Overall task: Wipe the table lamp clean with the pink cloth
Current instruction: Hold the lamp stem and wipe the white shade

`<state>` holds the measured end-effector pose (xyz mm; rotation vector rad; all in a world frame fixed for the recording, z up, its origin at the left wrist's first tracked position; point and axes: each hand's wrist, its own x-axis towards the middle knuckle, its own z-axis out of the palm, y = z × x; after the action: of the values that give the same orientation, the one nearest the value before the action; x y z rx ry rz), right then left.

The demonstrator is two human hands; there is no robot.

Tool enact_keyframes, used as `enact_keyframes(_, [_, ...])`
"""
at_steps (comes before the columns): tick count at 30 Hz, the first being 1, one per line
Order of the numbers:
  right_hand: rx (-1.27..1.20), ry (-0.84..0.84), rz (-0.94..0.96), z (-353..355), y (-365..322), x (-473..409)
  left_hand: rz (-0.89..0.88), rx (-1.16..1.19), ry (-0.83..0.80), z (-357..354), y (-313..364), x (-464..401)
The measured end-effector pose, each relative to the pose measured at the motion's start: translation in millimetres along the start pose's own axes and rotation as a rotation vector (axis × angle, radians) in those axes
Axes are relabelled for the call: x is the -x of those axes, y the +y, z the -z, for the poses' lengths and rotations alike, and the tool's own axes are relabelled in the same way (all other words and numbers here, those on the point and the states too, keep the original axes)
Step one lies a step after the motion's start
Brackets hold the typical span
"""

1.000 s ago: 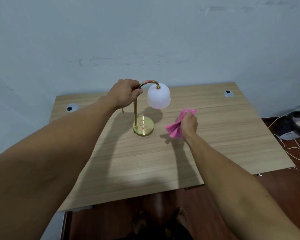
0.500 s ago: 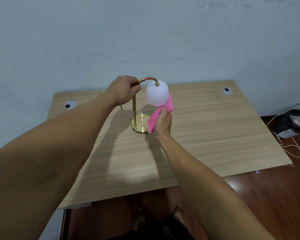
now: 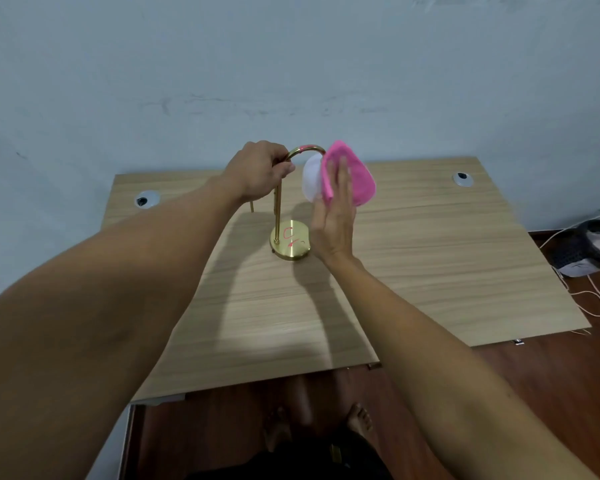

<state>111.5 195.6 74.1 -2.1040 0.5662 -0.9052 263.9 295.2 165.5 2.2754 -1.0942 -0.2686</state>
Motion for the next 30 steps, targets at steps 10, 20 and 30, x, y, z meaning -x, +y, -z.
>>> enact_keyframes(10, [0.936, -0.337, 0.603, 29, 72, 20, -0.023, -0.004, -0.025, 2, 0, -6])
enact_keyframes(20, [1.022, -0.44, 0.666, 9, 49, 15, -0.011, 0.002, -0.033, 3, 0, -3])
enact_keyframes(30, [0.893, -0.453, 0.593, 48, 74, 24, -0.014, 0.011, -0.034, 3, 1, -3])
